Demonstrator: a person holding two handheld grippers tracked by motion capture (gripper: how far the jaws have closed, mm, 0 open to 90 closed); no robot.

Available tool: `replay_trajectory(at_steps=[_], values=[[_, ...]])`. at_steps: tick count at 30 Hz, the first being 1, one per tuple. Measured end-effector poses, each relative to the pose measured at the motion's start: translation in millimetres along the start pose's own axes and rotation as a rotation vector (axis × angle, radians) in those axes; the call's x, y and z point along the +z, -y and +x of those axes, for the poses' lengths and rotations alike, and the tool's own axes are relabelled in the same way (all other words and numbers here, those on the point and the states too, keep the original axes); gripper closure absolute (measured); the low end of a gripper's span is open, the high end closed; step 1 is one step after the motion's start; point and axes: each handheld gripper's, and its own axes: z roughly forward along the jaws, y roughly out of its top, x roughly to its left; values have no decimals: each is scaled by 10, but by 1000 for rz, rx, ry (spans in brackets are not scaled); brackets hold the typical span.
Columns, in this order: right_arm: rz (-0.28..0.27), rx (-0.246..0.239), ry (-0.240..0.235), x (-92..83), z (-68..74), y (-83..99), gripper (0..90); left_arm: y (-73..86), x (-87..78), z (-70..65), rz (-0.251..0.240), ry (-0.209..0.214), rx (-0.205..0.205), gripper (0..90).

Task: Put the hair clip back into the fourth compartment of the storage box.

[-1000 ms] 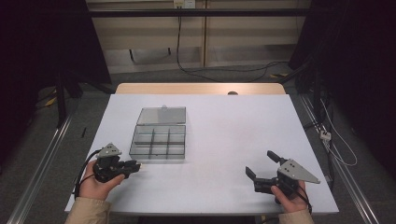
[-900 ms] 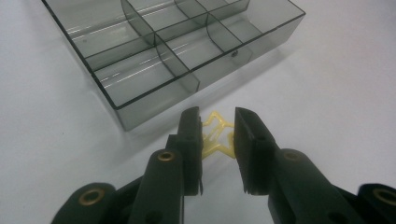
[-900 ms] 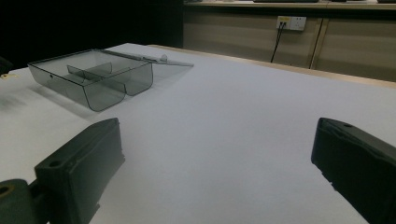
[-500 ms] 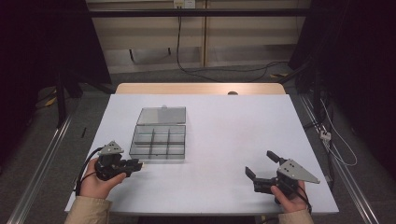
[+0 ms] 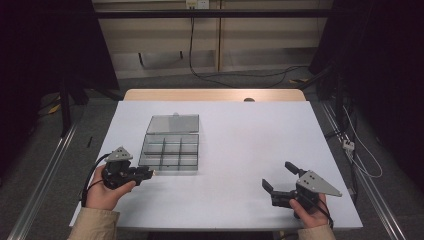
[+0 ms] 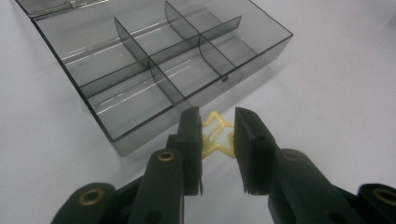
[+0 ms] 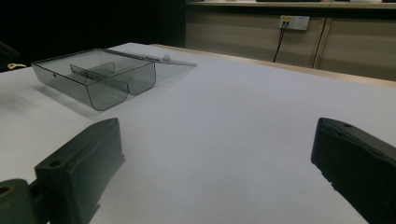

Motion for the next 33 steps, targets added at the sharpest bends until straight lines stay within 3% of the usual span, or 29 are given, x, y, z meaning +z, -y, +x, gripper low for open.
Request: replay_trajectory(at_steps=[33], values=[[-1, 2, -1, -6, 3, -6, 18, -137, 20, 13, -18, 8, -8, 728]])
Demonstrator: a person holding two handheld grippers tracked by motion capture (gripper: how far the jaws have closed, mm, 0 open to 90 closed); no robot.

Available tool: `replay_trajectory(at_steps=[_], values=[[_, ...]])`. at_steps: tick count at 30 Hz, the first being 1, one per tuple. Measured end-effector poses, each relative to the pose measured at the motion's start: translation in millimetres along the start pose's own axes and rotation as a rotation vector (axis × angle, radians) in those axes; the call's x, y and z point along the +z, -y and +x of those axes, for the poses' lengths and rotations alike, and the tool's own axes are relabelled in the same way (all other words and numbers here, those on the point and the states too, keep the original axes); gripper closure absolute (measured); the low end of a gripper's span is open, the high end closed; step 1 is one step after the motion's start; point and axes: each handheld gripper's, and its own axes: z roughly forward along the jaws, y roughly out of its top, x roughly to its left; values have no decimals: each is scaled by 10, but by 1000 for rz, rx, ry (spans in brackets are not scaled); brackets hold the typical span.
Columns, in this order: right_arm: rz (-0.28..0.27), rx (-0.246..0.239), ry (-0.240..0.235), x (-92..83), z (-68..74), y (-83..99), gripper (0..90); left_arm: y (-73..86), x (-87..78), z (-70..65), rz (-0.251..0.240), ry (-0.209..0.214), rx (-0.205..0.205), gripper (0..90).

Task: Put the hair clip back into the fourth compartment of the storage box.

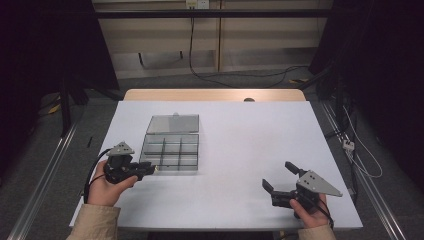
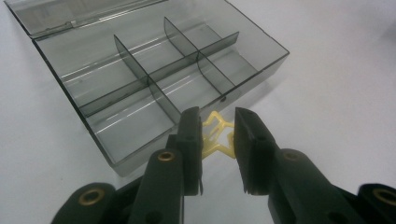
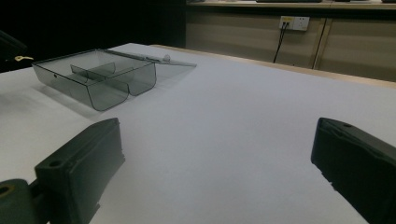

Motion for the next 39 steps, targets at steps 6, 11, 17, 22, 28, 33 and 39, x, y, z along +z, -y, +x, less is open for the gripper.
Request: replay_trajectory(at_steps=[6, 11, 17, 22, 28, 33, 39], values=[[0, 0, -1, -1, 1, 0, 18, -26, 6, 22, -5, -3, 1, 728], [0, -1, -2, 1, 2, 0, 18, -37, 8, 48, -9, -12, -5, 728], [1, -1, -2, 2, 4, 0, 18, -50, 29, 71, -13, -16, -5, 728], [0, -1, -2, 1, 3, 0, 18, -58, 25, 96, -17, -20, -10, 728], [1, -3, -4, 5, 4, 0, 18, -67, 34, 121, -20, -19, -14, 728], [1, -4, -5, 5, 5, 0, 18, -73, 48, 134, -21, -20, -17, 728], [1, -3, -5, 5, 4, 1, 18, -83, 60, 156, -23, -26, -19, 728]])
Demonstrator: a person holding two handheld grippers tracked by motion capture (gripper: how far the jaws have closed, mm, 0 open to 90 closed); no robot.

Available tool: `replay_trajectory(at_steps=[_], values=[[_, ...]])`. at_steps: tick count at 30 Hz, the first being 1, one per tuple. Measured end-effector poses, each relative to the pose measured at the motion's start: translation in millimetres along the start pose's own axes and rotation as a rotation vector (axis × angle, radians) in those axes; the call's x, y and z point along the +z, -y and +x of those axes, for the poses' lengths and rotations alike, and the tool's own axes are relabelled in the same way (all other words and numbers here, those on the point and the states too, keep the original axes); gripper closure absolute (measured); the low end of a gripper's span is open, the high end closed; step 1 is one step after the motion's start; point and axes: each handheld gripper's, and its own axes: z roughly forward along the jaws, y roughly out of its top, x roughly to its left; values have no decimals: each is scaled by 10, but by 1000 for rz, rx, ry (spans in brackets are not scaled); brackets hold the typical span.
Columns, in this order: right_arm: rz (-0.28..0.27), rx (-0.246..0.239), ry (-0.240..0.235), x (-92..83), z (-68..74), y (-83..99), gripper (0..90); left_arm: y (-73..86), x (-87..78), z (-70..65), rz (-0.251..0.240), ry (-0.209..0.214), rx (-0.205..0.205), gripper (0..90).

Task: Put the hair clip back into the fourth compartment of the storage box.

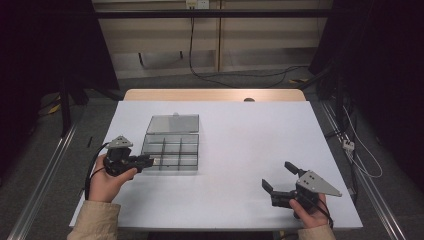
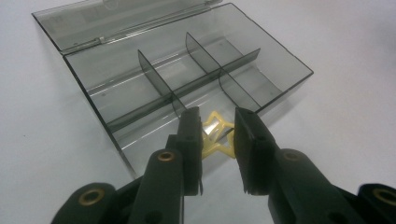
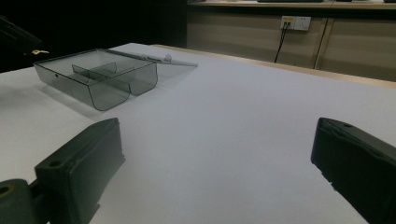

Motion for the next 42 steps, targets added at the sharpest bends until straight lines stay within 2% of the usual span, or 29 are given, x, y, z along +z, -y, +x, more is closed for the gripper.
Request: replay_trajectory(at_steps=[20, 42], values=[[-2, 4, 1, -1, -2, 0, 18, -16, 9, 64, -18, 0, -20, 728], [-3, 4, -1, -3, 0, -1, 19, -29, 60, 123, -21, -22, -19, 728]])
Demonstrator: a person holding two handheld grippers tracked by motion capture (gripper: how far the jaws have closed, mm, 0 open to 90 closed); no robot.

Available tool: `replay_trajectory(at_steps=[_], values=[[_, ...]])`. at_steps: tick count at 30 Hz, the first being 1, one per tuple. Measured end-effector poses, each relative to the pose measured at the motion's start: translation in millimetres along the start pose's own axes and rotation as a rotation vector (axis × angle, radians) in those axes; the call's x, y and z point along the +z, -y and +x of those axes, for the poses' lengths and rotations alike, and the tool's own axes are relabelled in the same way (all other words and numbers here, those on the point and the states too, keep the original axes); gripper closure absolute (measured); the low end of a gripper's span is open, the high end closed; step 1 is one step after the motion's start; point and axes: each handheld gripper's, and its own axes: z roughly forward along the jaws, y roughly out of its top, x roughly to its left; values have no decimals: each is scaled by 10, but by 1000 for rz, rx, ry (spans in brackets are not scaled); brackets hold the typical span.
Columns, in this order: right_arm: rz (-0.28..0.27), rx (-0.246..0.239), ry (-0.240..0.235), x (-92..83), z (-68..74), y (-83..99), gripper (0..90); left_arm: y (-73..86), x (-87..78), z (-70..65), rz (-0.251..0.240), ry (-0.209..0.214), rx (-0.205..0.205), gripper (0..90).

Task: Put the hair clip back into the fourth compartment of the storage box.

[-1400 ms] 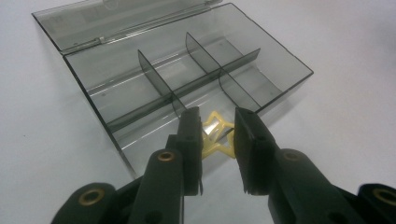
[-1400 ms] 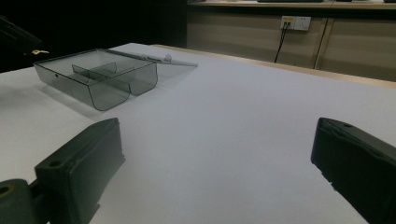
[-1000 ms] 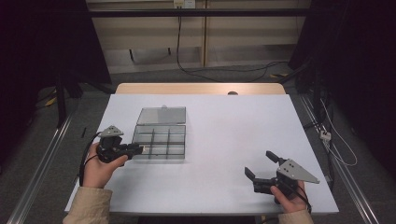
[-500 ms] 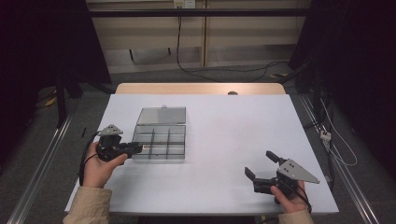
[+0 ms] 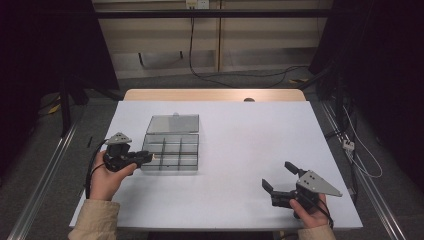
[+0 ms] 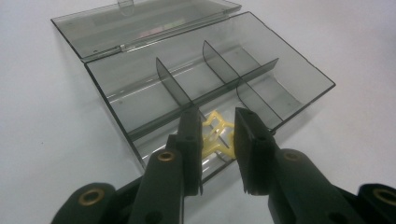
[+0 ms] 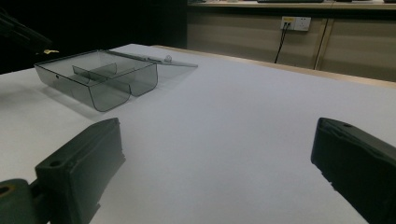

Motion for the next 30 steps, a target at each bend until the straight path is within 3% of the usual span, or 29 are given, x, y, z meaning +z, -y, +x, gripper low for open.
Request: replay_trajectory(at_steps=[30], values=[[-1, 1, -3, -1, 2, -1, 19, 70, 138, 89, 10, -36, -15, 728]])
